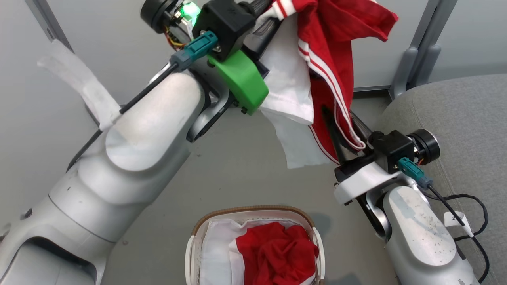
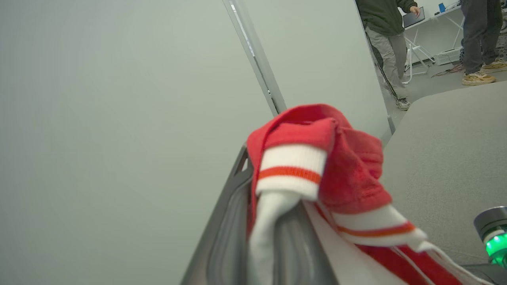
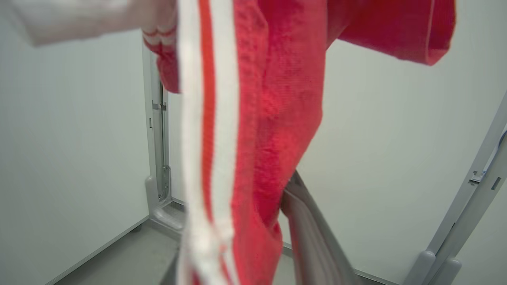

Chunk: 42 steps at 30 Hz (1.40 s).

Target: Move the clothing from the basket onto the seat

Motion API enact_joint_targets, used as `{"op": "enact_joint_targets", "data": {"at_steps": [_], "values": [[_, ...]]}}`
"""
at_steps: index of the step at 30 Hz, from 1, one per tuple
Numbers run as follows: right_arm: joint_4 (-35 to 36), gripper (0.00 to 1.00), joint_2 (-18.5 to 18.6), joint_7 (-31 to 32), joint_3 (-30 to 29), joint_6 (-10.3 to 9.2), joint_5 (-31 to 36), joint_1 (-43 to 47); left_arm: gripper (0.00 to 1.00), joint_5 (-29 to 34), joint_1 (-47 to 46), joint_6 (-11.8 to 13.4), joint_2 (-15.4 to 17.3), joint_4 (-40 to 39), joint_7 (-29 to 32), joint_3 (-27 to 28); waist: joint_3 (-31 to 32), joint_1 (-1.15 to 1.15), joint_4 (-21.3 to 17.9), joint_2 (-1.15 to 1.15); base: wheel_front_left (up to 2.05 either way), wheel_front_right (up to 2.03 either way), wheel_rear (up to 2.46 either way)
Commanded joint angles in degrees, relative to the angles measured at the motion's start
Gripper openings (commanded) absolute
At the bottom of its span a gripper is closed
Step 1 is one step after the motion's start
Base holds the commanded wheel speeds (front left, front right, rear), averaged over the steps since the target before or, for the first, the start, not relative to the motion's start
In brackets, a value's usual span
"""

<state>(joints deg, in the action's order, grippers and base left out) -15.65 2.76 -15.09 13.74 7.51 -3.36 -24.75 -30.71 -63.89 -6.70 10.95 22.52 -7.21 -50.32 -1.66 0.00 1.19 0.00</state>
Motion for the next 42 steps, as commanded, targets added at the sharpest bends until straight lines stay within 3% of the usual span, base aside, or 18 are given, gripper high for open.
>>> {"op": "enact_joint_targets", "data": {"at_steps": [1,2,3,5,8,9,11,12,18,26,42], "values": [[-0.11,0.26,0.23,-0.12,0.03,-0.04,0.42,-0.67,0.0,-0.57,2.01,0.58,0.79,0.01,-0.66,0.35,0.02,0.0,-0.12,0.0,0.0,0.0,0.0],[-0.05,0.09,0.23,-0.12,0.02,-0.04,0.47,-0.61,0.0,-0.98,2.97,0.8,1.02,0.14,-0.95,0.42,0.04,0.0,-0.16,0.0,0.0,0.0,0.0],[0.01,0.0,0.23,-0.12,-0.2,-0.04,0.58,-0.46,0.0,-1.5,4.15,0.9,1.29,0.35,-1.18,0.55,0.07,0.0,-0.21,0.0,0.0,0.0,0.0],[0.2,0.0,0.24,-0.12,-0.74,-0.04,0.55,-0.08,0.0,-2.47,6.34,1.44,1.85,0.79,-2.29,0.95,0.11,0.0,-0.35,0.0,0.0,0.0,0.0],[0.42,0.0,0.24,-0.12,-1.49,-0.04,0.19,0.45,0.16,-3.88,10.26,2.07,2.55,1.48,-4.28,1.8,0.21,0.0,-0.75,0.0,0.0,0.0,0.0],[0.53,0.0,0.23,-0.12,-1.77,-0.04,0.02,0.51,0.26,-4.21,11.67,2.36,2.73,1.69,-5.01,2.08,0.23,0.0,-0.89,0.0,0.0,0.0,0.0],[0.72,0.0,0.22,-0.12,-2.3,-0.04,-0.18,0.54,0.82,-4.81,14.42,2.78,3.04,2.21,-6.3,2.71,0.26,0.0,-1.09,0.0,0.0,0.0,0.0],[0.82,0.0,0.22,-0.12,-2.53,-0.04,-0.17,0.53,1.0,-4.97,15.84,2.87,3.28,2.54,-6.73,2.9,0.3,0.0,-1.21,0.0,0.0,0.0,0.0],[1.34,0.0,0.22,-0.12,-4.9,-0.05,-0.22,0.19,1.0,-4.81,25.46,3.43,2.54,3.88,-8.11,5.99,0.31,0.0,-1.46,0.0,0.0,0.0,0.0],[2.54,0.0,0.21,-0.12,-8.63,-0.05,0.51,0.8,1.0,-2.61,37.42,1.02,-0.59,2.37,-7.93,12.89,0.35,0.0,-1.46,0.0,0.0,0.0,0.0],[3.06,0.0,0.22,-0.12,-13.14,-0.05,2.29,3.0,1.0,2.88,48.2,-0.8,-4.67,1.93,-7.95,18.82,0.36,0.0,-2.36,0.0,0.0,0.0,0.0]]}}
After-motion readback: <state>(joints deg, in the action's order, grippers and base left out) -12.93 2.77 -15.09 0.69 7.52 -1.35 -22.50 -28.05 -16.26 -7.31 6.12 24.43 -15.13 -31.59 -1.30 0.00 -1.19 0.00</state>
